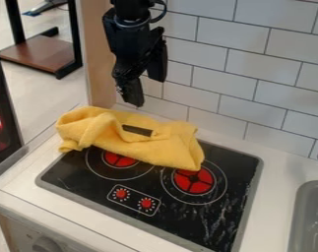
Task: Placed the cloth to the right edge of the machine
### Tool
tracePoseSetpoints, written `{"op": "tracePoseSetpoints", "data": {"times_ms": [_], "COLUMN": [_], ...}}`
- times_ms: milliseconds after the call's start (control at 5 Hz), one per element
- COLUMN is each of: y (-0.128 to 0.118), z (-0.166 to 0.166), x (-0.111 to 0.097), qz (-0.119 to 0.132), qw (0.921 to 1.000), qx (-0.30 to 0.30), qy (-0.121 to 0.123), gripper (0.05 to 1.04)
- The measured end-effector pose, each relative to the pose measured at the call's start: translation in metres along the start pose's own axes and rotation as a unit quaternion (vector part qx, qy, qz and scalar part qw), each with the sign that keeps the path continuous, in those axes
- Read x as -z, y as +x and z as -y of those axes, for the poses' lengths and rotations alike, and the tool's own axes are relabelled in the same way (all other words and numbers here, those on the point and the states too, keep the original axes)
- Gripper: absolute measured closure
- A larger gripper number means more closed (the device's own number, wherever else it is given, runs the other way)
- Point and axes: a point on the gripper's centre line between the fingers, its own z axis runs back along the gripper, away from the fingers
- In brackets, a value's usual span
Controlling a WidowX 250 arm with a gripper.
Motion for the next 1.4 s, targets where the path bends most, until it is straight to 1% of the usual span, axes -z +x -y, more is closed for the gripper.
{"op": "tracePoseSetpoints", "data": {"times_ms": [200, 400, 600, 800, 1000, 1200, 1400], "y": [-0.002, 0.004, 0.036, 0.049, 0.068, 0.086, 0.094], "z": [-0.006, -0.014, -0.022, -0.028, -0.047, -0.075, -0.086], "x": [0.008, 0.012, 0.011, 0.008, 0.008, 0.015, 0.022], "qz": [-0.003, 0.006, 0.037, 0.061, 0.066, 0.071, 0.081], "qw": [0.9999, 0.9993, 0.9982, 0.997, 0.9939, 0.9858, 0.9781], "qx": [-0.002, -0.025, -0.038, -0.039, -0.082, -0.145, -0.183], "qy": [0.015, 0.027, 0.027, 0.027, 0.033, 0.046, 0.057], "gripper": [0.084, 0.084, 0.084, 0.084, 0.084, 0.084, 0.084]}}
